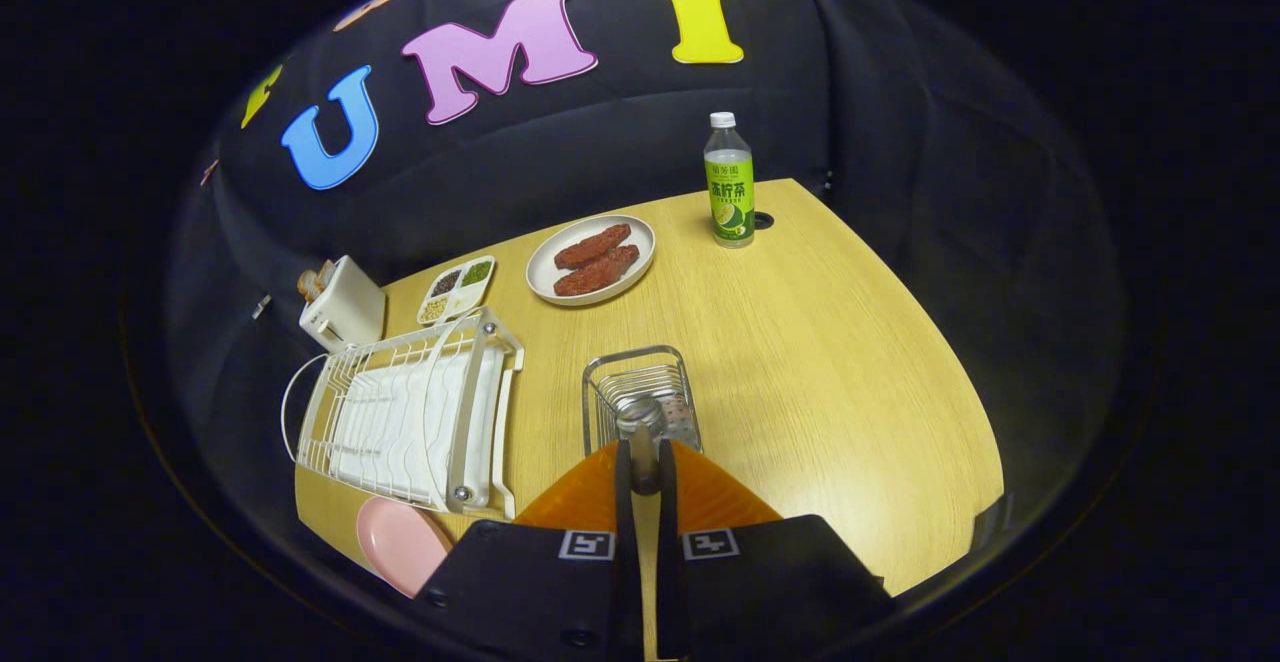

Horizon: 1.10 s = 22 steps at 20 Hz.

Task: Take the plate from the dish rack, then take the spoon from the basket and place it into the plate.

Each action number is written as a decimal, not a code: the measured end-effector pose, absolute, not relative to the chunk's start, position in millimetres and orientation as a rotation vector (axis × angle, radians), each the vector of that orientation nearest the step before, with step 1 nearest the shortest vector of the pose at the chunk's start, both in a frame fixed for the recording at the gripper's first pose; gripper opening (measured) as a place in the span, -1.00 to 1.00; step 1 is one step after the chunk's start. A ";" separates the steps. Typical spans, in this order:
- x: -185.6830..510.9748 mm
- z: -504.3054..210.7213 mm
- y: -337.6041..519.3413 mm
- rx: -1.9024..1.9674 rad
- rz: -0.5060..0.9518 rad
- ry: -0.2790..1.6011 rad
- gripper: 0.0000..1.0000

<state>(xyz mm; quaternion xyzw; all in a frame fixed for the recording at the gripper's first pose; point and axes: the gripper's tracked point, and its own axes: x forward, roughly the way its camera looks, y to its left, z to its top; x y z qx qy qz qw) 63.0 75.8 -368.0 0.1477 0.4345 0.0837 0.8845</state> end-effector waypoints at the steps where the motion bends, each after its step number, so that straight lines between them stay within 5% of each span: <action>1: 64.6 -366.2 76.9 0.310 0.172 0.900 -0.84; 11: 39.8 -269.1 67.8 0.274 0.237 0.824 -0.84; 17: -29.2 -191.8 155.1 0.349 0.502 0.744 -0.85; 22: -90.7 -207.6 249.3 0.350 0.727 0.802 -0.84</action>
